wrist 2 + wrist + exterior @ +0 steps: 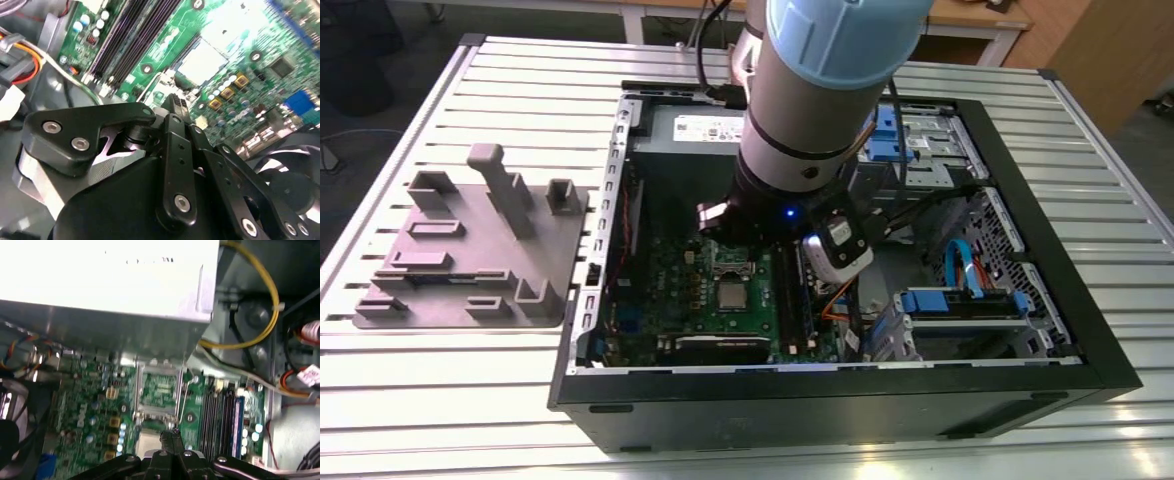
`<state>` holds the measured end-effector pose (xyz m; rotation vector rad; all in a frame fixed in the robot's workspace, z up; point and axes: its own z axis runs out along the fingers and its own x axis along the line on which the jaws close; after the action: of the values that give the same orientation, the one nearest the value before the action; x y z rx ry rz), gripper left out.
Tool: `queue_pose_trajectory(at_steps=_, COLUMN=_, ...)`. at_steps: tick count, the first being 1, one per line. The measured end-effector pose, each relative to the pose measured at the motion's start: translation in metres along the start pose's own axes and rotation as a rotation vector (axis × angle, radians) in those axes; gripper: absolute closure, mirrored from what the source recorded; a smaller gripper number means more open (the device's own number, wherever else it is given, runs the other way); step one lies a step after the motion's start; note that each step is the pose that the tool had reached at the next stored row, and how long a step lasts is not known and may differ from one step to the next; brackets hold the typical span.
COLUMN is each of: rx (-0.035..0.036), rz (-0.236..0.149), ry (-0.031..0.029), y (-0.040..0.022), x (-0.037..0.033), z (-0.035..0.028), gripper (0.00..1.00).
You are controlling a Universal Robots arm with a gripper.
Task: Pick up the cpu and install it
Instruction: 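Close the cpu cover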
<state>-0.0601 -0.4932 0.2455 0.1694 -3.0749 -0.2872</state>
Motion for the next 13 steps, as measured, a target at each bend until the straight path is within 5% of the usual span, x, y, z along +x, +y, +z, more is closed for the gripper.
queue_pose_trajectory(at_steps=5, rx=-0.0005, rz=0.000, ry=0.0007, y=0.0004, x=-0.0026, z=0.0004, gripper=0.89)
queue_pose_trajectory(at_steps=9, rx=-0.0029, rz=0.002, ry=0.0086, y=0.0028, x=-0.0110, z=0.0021, gripper=0.89)
queue_pose_trajectory(at_steps=13, rx=-0.0251, rz=0.002, ry=0.0150, y=0.0025, x=-0.0224, z=0.0031, gripper=0.89)
